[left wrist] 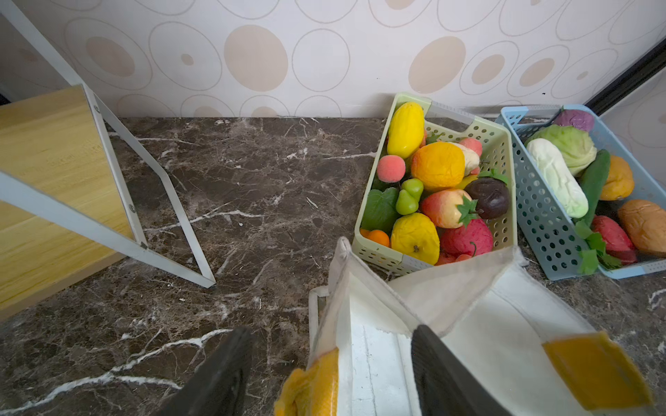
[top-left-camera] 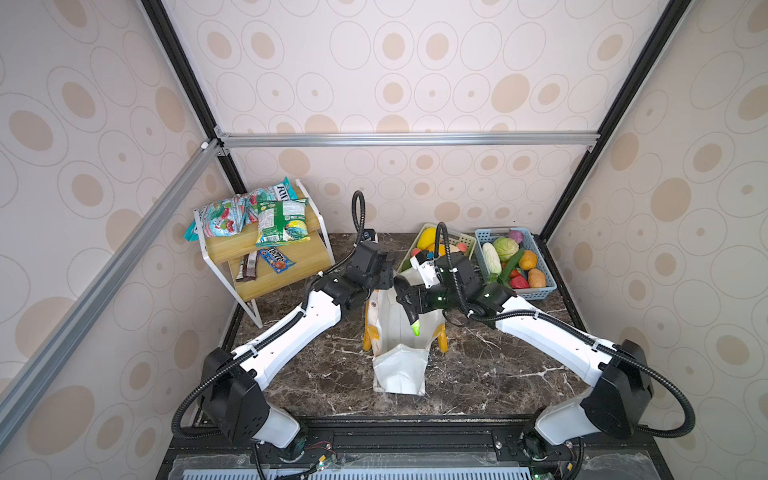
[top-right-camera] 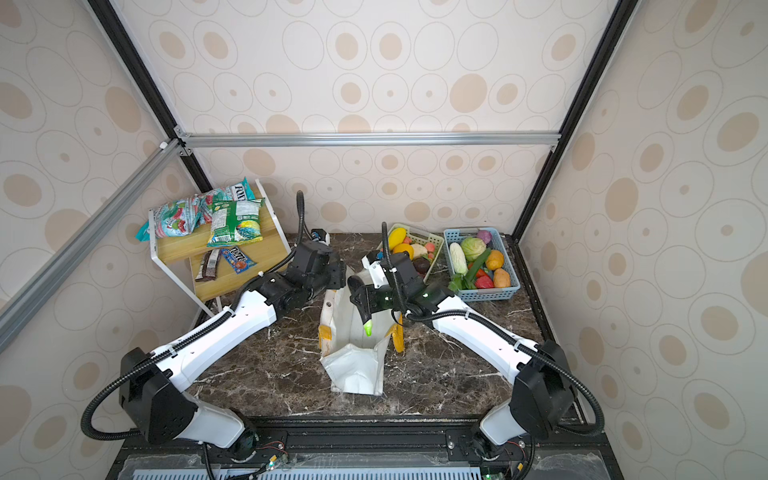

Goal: Place the food into the grocery bag and tie it
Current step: 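Lift the eggplant with the right gripper and carry it over the bag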

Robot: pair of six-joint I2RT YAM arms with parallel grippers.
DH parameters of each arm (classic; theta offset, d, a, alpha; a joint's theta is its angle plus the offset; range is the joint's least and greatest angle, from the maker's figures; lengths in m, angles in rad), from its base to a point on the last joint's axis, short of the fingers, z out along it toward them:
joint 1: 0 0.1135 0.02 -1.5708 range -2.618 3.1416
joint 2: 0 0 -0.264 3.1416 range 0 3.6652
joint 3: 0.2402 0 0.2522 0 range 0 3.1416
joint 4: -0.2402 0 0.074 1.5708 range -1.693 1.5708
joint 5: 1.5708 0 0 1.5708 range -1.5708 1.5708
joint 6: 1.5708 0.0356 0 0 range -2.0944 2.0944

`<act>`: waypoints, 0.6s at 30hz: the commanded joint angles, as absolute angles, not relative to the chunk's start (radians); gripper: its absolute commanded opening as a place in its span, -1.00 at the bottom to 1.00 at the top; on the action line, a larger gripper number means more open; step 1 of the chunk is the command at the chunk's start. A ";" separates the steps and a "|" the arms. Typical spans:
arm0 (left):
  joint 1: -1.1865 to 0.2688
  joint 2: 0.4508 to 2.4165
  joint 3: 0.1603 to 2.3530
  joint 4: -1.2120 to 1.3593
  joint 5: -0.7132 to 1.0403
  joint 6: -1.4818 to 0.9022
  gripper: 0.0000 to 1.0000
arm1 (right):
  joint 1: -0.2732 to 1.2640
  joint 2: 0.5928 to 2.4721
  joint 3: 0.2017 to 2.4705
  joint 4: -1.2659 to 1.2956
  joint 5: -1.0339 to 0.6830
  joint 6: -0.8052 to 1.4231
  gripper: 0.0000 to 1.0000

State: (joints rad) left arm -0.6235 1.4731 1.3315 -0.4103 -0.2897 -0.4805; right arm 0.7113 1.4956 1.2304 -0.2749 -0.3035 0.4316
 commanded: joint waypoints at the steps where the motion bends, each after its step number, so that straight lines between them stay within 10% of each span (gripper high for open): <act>1: -0.612 1.441 1.348 -0.434 -0.305 -0.468 0.42 | 0.728 1.515 1.211 -0.263 -0.325 0.405 -0.31; 18: -0.604 1.430 1.296 -0.412 -0.268 -0.470 0.42 | 0.750 1.617 1.215 -0.379 -0.249 0.375 -0.30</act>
State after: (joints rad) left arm -0.6128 1.4620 1.3048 -0.4126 -0.2718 -0.4782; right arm 0.7391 1.6081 1.2152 -0.3477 -0.2764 0.3985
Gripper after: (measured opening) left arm 0.712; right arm 0.414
